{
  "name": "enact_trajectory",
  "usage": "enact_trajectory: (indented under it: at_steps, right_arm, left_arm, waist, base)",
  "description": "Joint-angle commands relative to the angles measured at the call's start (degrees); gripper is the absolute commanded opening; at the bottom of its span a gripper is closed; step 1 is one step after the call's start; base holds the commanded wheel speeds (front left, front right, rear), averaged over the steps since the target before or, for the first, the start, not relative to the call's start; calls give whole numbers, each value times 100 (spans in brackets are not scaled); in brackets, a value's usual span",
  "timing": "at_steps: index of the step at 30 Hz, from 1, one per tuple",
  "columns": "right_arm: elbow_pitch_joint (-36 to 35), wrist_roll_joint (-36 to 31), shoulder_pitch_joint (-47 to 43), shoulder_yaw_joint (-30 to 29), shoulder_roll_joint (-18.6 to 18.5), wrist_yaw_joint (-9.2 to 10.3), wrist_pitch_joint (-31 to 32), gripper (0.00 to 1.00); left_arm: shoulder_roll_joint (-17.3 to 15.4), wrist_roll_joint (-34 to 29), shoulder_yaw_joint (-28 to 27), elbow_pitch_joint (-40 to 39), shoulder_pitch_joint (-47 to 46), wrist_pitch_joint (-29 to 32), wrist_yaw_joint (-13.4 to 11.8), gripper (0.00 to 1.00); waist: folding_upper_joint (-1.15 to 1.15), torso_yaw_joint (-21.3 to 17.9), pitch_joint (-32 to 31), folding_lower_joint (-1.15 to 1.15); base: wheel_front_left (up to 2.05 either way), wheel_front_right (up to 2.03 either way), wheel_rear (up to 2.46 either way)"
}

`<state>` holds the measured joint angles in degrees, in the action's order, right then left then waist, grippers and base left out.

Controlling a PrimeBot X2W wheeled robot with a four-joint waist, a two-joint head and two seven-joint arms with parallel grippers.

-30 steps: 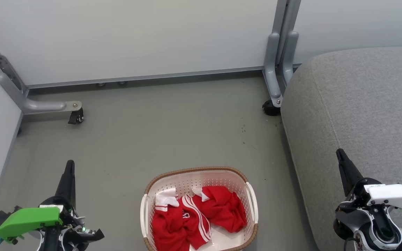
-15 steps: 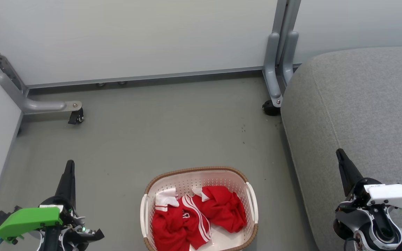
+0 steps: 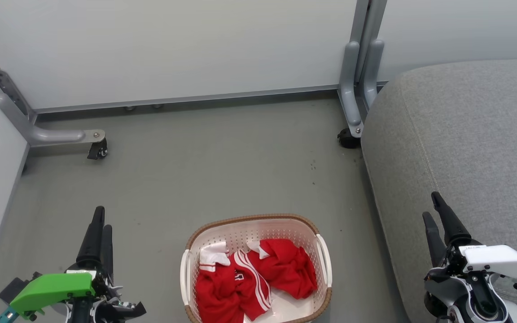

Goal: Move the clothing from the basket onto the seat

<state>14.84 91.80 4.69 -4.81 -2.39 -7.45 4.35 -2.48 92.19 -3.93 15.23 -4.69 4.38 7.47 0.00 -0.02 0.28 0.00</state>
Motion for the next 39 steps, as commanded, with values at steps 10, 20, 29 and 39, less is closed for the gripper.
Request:
enact_trajectory:
  at_steps: [10, 20, 29, 39]
  right_arm:
    - [-282, -741, 123, 85, -34, -2, -313, 100]
    - [-532, -2446, 82, 144, -39, -2, -546, 100]
    - [-674, -3530, 20, 300, -42, -3, -738, 100]
    - [-760, -4600, -9, 430, -45, -3, -930, 100]
  left_arm:
    - [-126, -538, 308, -336, -255, -312, 2, 100]
    - [-77, -1961, 324, -558, -231, -546, 2, 100]
    - [-47, -3140, 363, -672, -159, -738, 2, 100]
    - [-46, -4370, 494, -690, -116, -931, 2, 100]
  waist:
    - [0, -2, 13, 0]
    - [0, -4, 11, 0]
    - [0, -13, 9, 0]
    - [0, -12, 2, 0]
  base:
    - [0, 0, 0]
    - [0, 0, 0]
    - [0, 0, 0]
    - [0, 0, 0]
